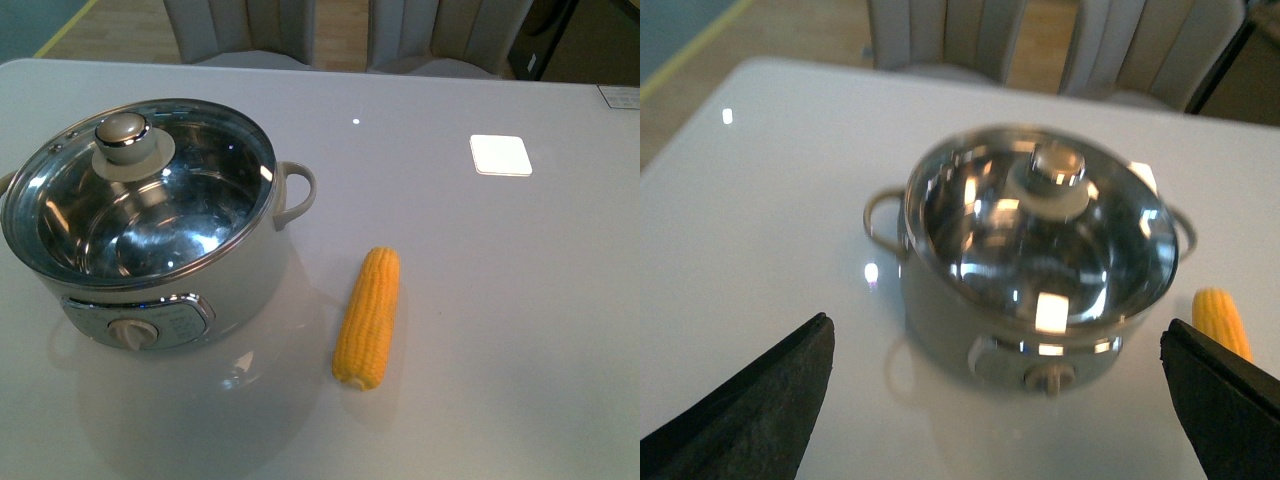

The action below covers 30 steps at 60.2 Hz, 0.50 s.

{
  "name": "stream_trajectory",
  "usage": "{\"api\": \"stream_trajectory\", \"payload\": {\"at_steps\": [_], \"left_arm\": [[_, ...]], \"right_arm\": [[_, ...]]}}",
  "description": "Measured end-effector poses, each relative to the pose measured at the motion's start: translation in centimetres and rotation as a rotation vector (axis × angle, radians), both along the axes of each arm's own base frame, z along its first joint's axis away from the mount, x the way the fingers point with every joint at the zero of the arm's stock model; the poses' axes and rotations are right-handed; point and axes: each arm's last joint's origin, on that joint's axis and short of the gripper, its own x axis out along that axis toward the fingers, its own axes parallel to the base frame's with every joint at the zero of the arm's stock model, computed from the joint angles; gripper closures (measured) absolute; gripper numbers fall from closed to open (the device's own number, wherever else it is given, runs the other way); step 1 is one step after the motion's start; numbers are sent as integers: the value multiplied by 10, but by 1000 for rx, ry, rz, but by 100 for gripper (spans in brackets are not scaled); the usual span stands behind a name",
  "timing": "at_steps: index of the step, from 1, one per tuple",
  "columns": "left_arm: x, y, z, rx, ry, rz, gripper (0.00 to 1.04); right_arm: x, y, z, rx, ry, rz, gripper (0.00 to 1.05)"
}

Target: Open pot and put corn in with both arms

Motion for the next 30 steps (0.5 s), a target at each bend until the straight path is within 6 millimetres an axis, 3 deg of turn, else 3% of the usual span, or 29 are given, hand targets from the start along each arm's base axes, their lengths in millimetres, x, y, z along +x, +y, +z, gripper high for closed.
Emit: {"api": "stream_trajectory", "payload": {"at_steps": [15, 23, 30], "left_arm": [[23, -3, 9, -34, -23, -55, 7], [51, -6, 13, -20, -58, -100, 7], [88, -12, 14, 19, -99, -147, 7]], "right_arm": [[0, 0, 0, 0, 0, 0, 9], [0, 0, 0, 0, 0, 0, 9], [0, 0, 0, 0, 0, 0, 9]]}}
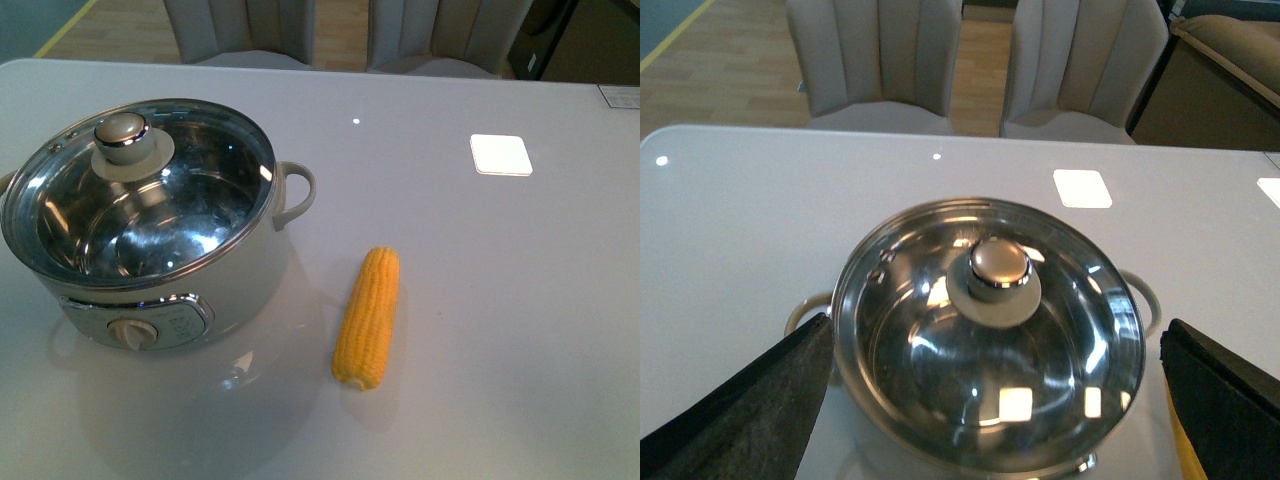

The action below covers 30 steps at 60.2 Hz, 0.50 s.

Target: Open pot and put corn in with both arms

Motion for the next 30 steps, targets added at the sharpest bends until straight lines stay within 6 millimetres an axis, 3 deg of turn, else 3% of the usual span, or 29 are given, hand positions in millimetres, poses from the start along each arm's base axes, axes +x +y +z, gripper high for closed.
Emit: {"api": "stream_trajectory", "payload": {"at_steps": [11, 30], "left_arm": [[55, -12, -22, 23, -23, -24, 7], [108, -38, -74, 75, 72, -62, 7]], "right_arm": [[0, 0, 0, 0, 0, 0, 9], [0, 0, 0, 0, 0, 0, 9]]}}
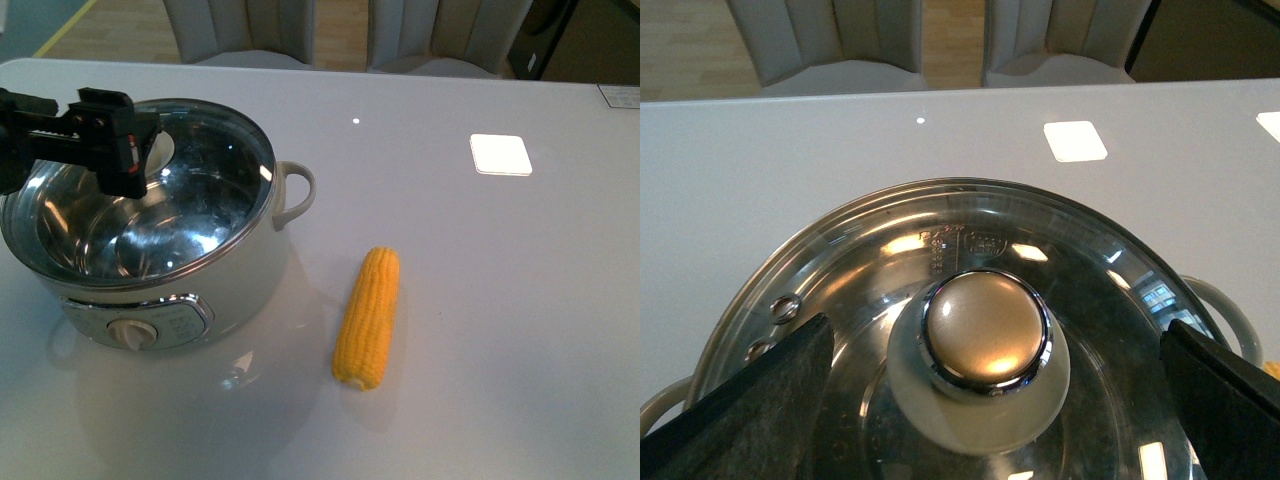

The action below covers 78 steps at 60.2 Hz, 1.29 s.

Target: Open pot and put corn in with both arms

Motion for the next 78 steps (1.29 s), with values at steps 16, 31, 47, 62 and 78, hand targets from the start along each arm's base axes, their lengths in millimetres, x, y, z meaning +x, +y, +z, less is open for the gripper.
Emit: {"api": "stream_trajectory", "payload": {"at_steps": [16, 31, 47, 62, 78], "left_arm": [[28, -6, -14, 29, 3, 12, 7], [35, -8, -29, 37, 37, 12, 7], [39, -11, -33, 36, 38, 24, 7], [39, -12, -34, 28, 40, 35, 7], [39, -15, -34, 24, 30, 46, 43]], "right_arm": [[0, 0, 0, 0, 0, 0, 9], [0, 0, 0, 0, 0, 0, 9], [0, 0, 0, 0, 0, 0, 9], [0, 0, 0, 0, 0, 0, 9], [0, 0, 0, 0, 0, 0, 9]]}}
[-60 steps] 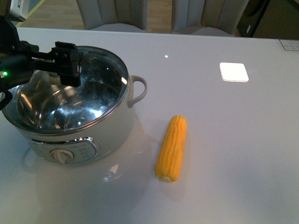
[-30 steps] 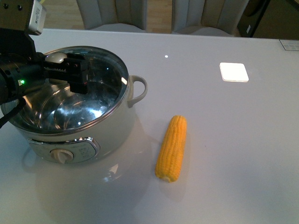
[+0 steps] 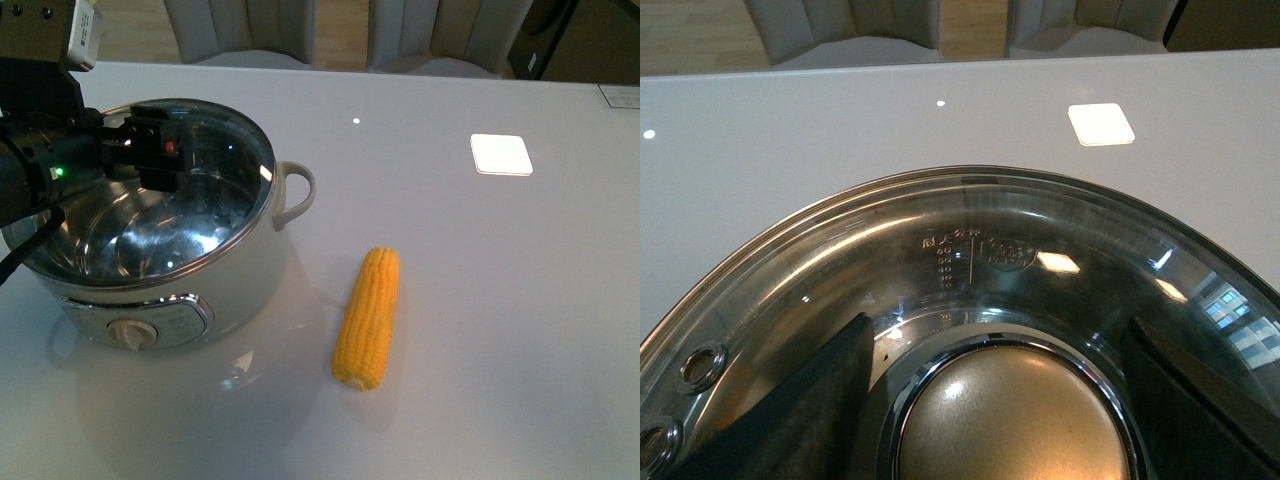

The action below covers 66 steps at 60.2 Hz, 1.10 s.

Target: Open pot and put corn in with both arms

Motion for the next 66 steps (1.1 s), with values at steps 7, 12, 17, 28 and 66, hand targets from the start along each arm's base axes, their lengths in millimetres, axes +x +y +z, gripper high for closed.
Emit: {"api": "stream_trajectory", "payload": {"at_steps": [7, 12, 17, 28, 66], "left_arm": [[0, -1, 0, -2, -4, 9, 61], [0, -1, 1, 1, -6, 17, 61], [0, -2, 1, 2, -7, 17, 61], [0, -4, 2, 4, -9, 24, 61], [-3, -4, 42, 6, -20, 33, 62]], "right_arm": [[0, 0, 0, 0, 0, -1, 9], [0, 0, 0, 0, 0, 0, 9], [0, 0, 0, 0, 0, 0, 9], [0, 0, 0, 0, 0, 0, 9], [0, 0, 0, 0, 0, 0, 9]]}}
